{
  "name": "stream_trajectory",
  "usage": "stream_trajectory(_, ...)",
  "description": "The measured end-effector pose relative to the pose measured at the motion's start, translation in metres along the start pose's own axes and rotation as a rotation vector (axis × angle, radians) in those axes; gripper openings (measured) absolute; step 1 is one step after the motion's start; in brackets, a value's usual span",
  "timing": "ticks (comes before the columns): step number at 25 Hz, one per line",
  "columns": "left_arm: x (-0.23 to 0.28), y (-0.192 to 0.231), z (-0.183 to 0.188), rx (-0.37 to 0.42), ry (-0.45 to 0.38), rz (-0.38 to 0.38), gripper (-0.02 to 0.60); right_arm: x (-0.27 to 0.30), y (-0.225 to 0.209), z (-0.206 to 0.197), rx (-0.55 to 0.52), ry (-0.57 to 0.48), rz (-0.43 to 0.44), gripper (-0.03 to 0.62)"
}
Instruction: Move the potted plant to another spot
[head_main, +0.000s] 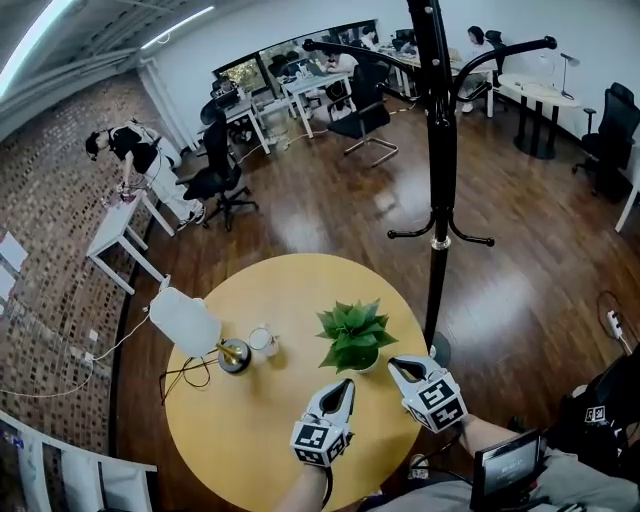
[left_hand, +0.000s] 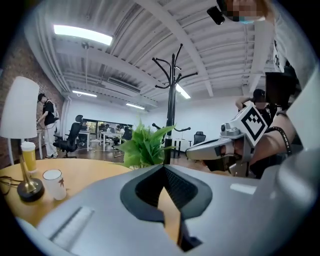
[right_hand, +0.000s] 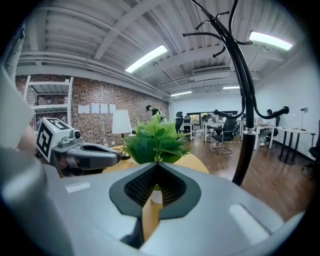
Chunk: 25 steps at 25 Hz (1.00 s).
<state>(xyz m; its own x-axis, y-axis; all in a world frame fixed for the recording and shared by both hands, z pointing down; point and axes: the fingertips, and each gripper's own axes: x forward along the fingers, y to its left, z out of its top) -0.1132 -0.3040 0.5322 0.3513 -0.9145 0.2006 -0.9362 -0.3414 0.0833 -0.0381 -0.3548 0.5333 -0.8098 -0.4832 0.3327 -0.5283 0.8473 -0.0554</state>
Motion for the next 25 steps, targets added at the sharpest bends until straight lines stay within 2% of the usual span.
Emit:
stream_trajectory(4, -0.008, -0.011, 0.025, 0.020, -0.043, 0.002, 0.000, -0.013, 0.009, 0.018, -0.007, -0.045, 0.015, 0.008)
stream_trajectory(7, -0.016, -0.021, 0.029, 0.014, -0.063, 0.003, 0.000, -0.023, 0.018, 0.020, -0.014, -0.064, 0.026, 0.008)
stream_trajectory(14, -0.058, -0.047, 0.016, 0.008, -0.082, -0.027, 0.000, -0.054, 0.065, 0.008, -0.026, -0.072, 0.023, 0.008)
stream_trajectory(25, -0.192, -0.119, -0.029, -0.023, -0.073, -0.104, 0.000, -0.145, 0.186, -0.043, 0.007, -0.047, -0.052, 0.008)
